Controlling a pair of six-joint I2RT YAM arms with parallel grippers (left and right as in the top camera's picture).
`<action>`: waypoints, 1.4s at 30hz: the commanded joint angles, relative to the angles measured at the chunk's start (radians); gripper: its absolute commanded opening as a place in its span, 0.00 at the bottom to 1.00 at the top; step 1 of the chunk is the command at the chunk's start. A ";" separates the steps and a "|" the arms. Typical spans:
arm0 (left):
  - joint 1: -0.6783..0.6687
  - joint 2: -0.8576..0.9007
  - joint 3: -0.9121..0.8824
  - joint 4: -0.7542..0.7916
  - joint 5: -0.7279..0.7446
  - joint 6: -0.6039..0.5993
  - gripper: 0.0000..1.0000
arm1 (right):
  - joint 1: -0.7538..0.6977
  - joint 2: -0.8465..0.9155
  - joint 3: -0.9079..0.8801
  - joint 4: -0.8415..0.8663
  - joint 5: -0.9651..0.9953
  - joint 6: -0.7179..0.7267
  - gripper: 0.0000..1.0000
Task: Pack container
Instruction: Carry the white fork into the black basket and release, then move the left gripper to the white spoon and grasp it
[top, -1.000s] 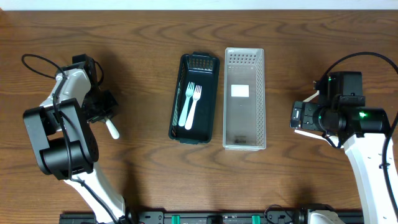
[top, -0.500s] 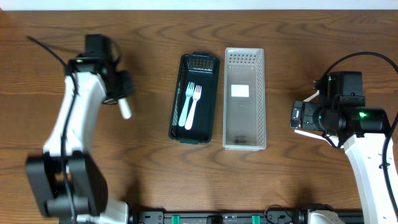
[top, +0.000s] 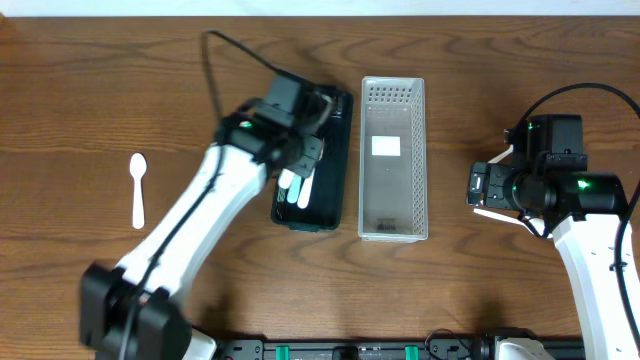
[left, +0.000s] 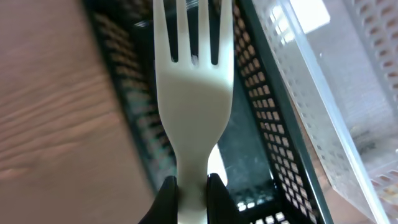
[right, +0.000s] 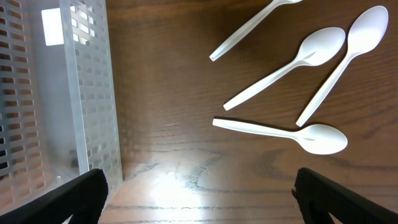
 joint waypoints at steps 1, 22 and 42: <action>-0.023 0.085 0.011 0.021 -0.008 0.005 0.06 | 0.007 -0.001 0.018 0.002 0.000 -0.014 0.99; 0.012 0.154 0.158 -0.061 -0.078 0.010 0.54 | 0.007 -0.001 0.018 -0.021 0.000 -0.015 0.99; 0.786 0.005 0.303 -0.272 -0.104 -0.005 0.91 | 0.007 -0.001 0.018 -0.023 0.000 -0.010 0.99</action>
